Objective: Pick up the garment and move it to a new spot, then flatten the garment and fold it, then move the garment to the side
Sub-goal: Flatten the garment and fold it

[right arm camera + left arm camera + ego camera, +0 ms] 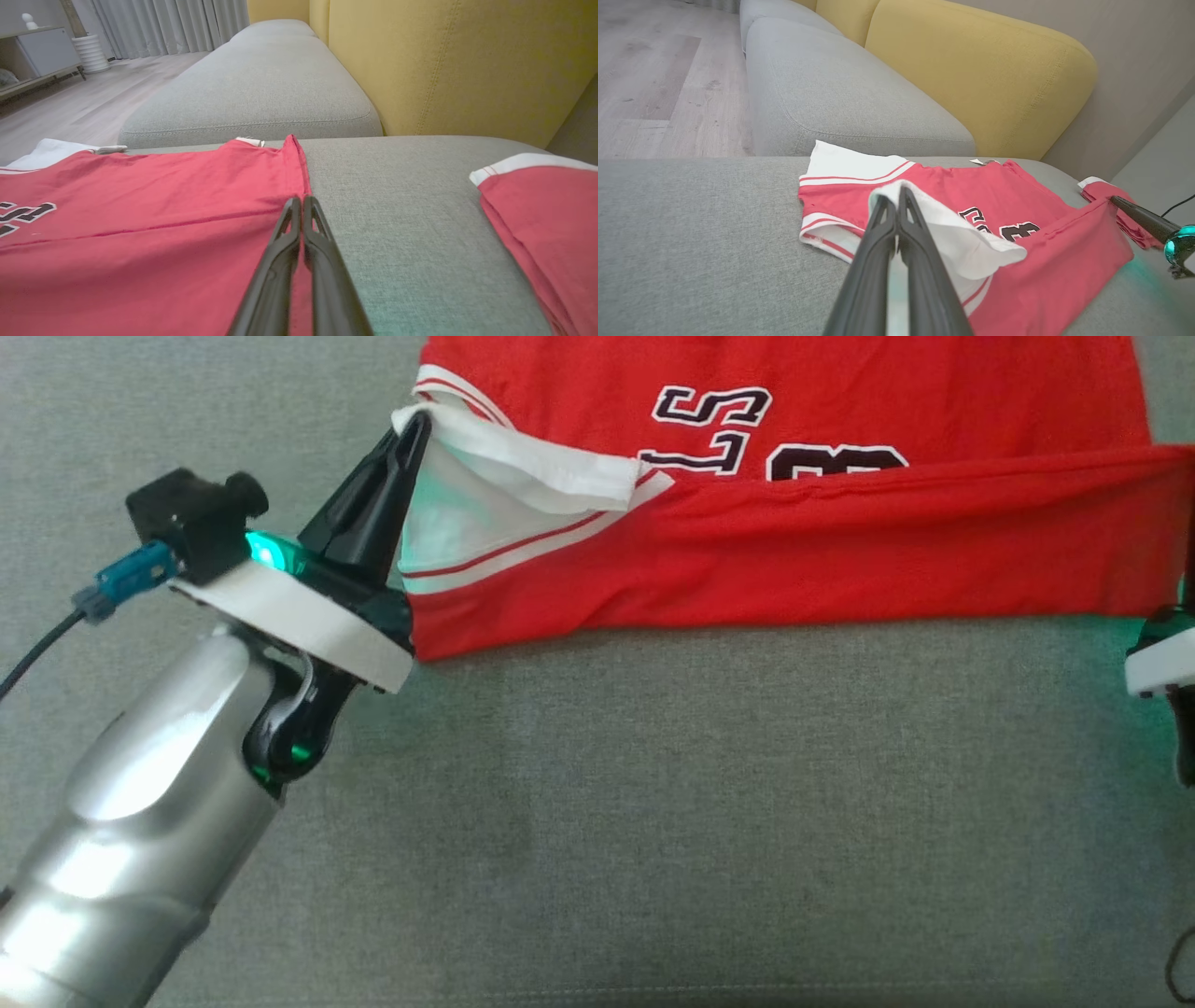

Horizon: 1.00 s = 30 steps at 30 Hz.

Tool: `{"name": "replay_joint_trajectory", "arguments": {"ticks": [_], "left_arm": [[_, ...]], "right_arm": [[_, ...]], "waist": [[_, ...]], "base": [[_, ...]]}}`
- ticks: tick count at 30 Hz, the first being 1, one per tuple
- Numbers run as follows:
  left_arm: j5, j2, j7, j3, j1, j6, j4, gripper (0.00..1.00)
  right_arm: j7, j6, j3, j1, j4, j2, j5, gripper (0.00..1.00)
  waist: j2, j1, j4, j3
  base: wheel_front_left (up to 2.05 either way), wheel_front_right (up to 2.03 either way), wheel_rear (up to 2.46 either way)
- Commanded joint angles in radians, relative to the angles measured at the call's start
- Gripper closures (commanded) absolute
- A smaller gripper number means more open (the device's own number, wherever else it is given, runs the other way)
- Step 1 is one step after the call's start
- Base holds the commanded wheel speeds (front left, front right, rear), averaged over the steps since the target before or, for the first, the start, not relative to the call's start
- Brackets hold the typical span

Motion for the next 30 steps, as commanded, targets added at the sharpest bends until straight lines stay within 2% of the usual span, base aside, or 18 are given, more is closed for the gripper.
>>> {"name": "replay_joint_trajectory", "arguments": {"ticks": [1, 4, 5, 6, 8, 10, 15, 18, 25, 30], "left_arm": [[0.012, 0.025, -0.012, 0.033, -0.044, -0.01, -0.006, 1.0], [0.016, 0.018, -0.027, 0.021, -0.072, -0.015, 0.033, 1.0], [0.02, 0.015, -0.034, 0.017, -0.078, -0.016, 0.047, 1.0], [0.017, 0.013, -0.037, 0.006, -0.083, -0.018, 0.069, 0.0], [0.033, 0.019, -0.076, 0.013, -0.085, -0.018, 0.081, 0.0], [0.057, 0.025, -0.112, 0.029, -0.075, 0.002, 0.083, 0.0], [0.109, 0.013, -0.148, 0.071, 0.039, 0.127, 0.051, 0.0], [0.106, -0.012, -0.151, 0.071, 0.132, 0.169, 0.026, 0.0], [0.069, -0.047, -0.112, 0.026, 0.25, 0.183, 0.016, 0.0], [0.062, -0.042, -0.06, -0.009, 0.251, 0.155, 0.053, 0.0]], "right_arm": [[-0.014, 0.007, 0.011, -0.005, -0.014, -0.024, -0.006, 1.0], [-0.01, 0.007, 0.018, -0.023, 0.017, -0.016, 0.002, 1.0], [-0.008, 0.007, 0.018, -0.028, 0.027, -0.011, 0.009, 0.79], [-0.016, 0.007, 0.022, -0.035, 0.039, -0.002, 0.026, 0.0], [-0.026, 0.007, 0.034, -0.033, 0.045, -0.002, 0.04, 0.0], [-0.039, 0.007, 0.043, -0.028, 0.05, -0.003, 0.054, 0.0], [-0.074, 0.007, 0.049, 0.006, 0.053, -0.008, 0.087, 0.0], [-0.084, 0.007, 0.052, 0.027, 0.059, -0.007, 0.099, 0.0], [-0.096, 0.007, 0.067, 0.038, 0.074, 0.0, 0.116, 0.0], [-0.1, 0.007, 0.078, 0.031, 0.085, 0.0, 0.124, 0.0]], "waist": [[0.0, -0.0003, -0.008, 0.01], [0.0, -0.0003, -0.011, 0.017], [0.0, -0.0003, -0.012, 0.018], [0.0, -0.0003, -0.011, 0.016], [0.0, -0.0003, -0.01, 0.013], [0.0, -0.0003, -0.008, 0.006], [0.0, -0.0003, 0.006, -0.016], [0.0, -0.0003, 0.011, -0.028], [0.0, -0.0003, 0.007, -0.036], [0.0, -0.0003, -0.001, -0.029]], "base": [[0.0, 0.0, 0.0], [0.0, 0.0, 0.0], [0.0, 0.0, 0.0], [0.0, 0.0, 0.0], [0.0, 0.0, 0.0], [0.0, 0.0, 0.0], [0.0, 0.0, 0.0], [0.0, 0.0, 0.0], [0.0, 0.0, 0.0], [0.0, 0.0, 0.0]]}}
